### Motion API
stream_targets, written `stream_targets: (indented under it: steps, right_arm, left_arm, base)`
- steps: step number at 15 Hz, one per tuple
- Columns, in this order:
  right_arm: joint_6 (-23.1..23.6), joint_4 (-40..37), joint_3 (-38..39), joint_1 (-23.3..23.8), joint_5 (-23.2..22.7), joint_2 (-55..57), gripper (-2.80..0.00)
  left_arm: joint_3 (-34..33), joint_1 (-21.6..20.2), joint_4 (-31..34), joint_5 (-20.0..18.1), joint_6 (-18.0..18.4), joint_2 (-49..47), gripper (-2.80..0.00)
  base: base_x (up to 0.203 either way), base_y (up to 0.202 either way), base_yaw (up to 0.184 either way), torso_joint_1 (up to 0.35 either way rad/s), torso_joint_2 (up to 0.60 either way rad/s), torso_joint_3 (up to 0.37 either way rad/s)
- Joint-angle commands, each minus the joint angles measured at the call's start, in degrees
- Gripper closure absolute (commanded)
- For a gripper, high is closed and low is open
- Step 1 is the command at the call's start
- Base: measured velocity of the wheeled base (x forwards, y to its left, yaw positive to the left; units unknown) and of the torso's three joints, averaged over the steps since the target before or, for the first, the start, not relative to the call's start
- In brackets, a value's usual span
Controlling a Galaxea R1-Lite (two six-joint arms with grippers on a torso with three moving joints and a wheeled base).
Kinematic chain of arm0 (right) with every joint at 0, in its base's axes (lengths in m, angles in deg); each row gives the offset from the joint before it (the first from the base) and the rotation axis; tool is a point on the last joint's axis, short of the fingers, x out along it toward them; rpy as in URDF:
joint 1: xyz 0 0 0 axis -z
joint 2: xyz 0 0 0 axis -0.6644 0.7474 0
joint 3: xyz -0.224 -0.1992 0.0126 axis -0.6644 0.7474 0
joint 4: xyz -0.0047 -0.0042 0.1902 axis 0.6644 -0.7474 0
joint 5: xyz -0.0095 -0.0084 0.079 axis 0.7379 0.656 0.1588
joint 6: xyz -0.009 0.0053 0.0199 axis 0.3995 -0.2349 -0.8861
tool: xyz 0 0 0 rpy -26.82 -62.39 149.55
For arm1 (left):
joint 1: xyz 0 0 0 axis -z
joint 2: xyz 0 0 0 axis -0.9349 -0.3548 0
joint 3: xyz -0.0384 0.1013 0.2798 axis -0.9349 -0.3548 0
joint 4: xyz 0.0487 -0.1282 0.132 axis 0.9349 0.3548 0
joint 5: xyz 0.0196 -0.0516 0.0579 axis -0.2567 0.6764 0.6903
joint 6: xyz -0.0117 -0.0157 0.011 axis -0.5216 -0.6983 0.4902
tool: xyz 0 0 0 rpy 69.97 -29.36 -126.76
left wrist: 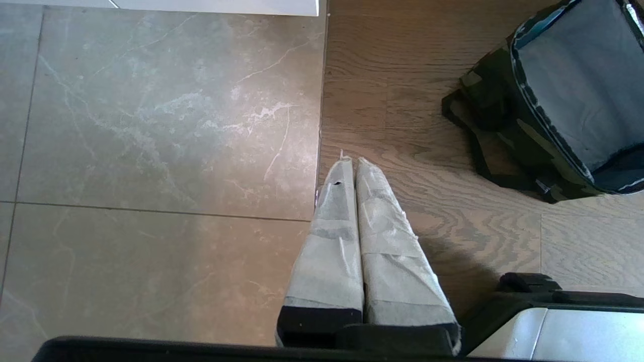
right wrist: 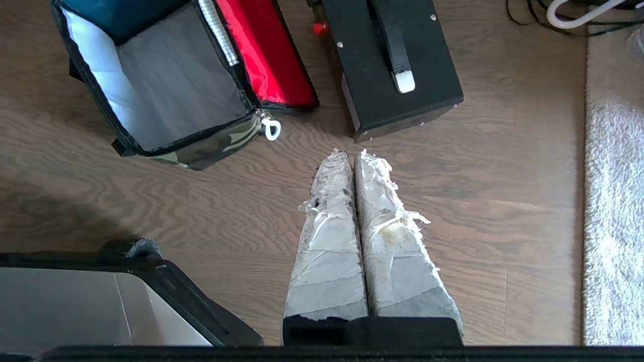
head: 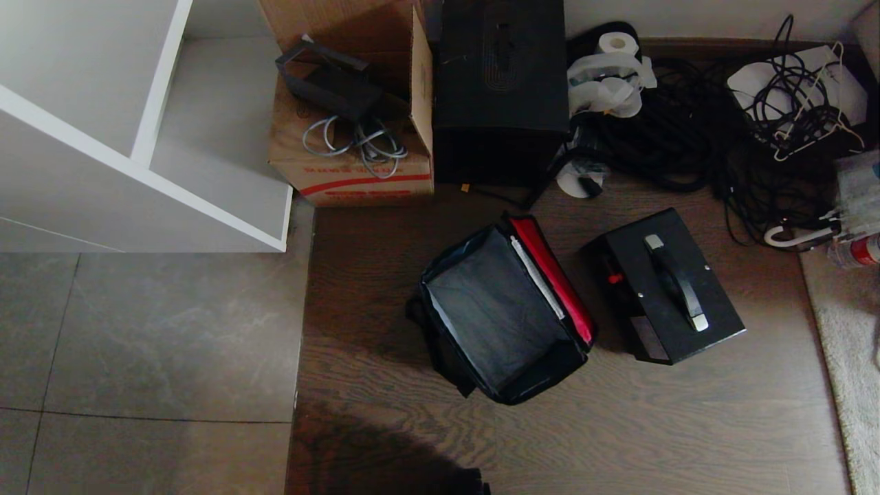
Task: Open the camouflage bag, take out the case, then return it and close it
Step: Grip the handle again
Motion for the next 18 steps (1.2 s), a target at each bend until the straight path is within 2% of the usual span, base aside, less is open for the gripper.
stream_targets:
  steps: [1, 4, 18]
  right_arm:
    - [0.35, -0.01, 0.09, -0.02, -0.11, 0.09, 0.0]
    - [-1.3, -0.1, 0.09, -0.02, 0.24, 0.09, 0.0]
    - [-1.32, -0.1, 0.09, -0.02, 0.25, 0.09, 0.0]
  left_arm:
    - [0.0, 0.0, -0.01, 0.0, 0.0, -0.09, 0.0]
    - [0.0, 0.0, -0.01, 0.0, 0.0, -0.09, 0.0]
    - [0.0, 0.0, -0.01, 0.0, 0.0, -0.09, 0.0]
  base:
    - [0.0, 0.0, 0.0, 0.0, 0.0, 0.0]
    - [0.0, 0.0, 0.0, 0.0, 0.0, 0.0]
    - [0.0, 0.0, 0.0, 0.0, 0.0, 0.0]
